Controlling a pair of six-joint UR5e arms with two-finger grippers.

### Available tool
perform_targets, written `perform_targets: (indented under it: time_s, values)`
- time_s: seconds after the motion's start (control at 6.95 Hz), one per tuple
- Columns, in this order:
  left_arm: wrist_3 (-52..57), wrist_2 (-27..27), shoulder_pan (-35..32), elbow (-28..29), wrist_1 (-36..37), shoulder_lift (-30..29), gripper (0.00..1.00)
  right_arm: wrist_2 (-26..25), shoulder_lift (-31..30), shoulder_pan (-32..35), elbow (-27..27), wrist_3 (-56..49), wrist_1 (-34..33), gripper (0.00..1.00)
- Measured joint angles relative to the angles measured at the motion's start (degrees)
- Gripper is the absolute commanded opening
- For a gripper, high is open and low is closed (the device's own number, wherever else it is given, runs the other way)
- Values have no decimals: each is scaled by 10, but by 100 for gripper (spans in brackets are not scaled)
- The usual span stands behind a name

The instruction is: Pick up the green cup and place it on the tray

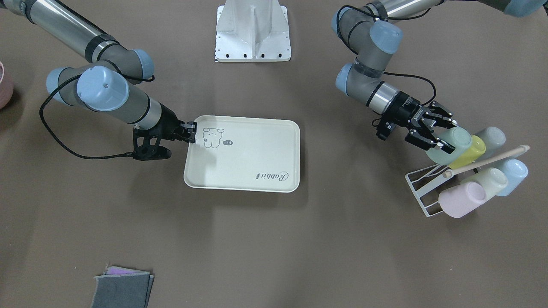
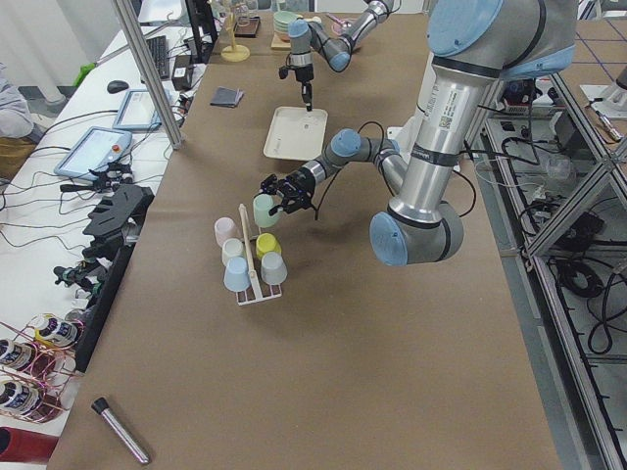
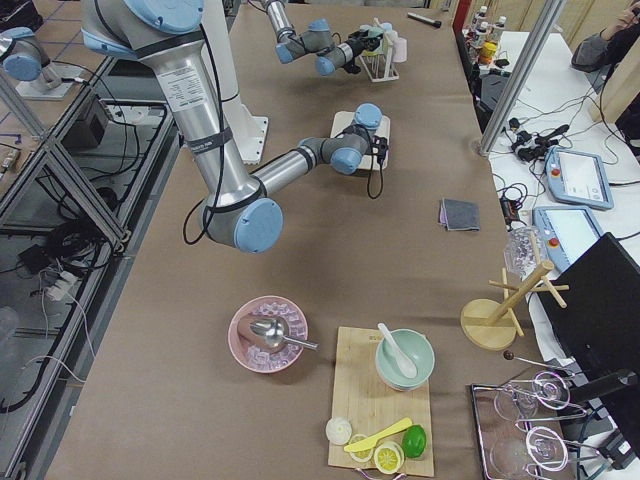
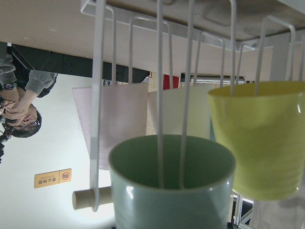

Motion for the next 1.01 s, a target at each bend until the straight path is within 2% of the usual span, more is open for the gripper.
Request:
perform_targets:
  time_s: [0.29, 0.43, 0.72, 0.86, 1.01]
  values:
    - [-7, -57, 10, -81, 54, 1, 38, -19, 4, -11, -2, -24, 1, 0]
    - [-34, -103, 20, -123, 72, -1, 38, -26, 6, -16, -2, -35, 2, 0]
    - [-222, -242, 70, -189, 80, -14, 38, -39, 7, -26, -4, -52, 2, 0]
    - [-344, -289, 98, -211, 57, -19, 38, -46, 9, -31, -7, -56, 2, 0]
    - [-438, -319, 114, -219, -1, -22, 38, -50, 13, -35, -12, -60, 2, 0]
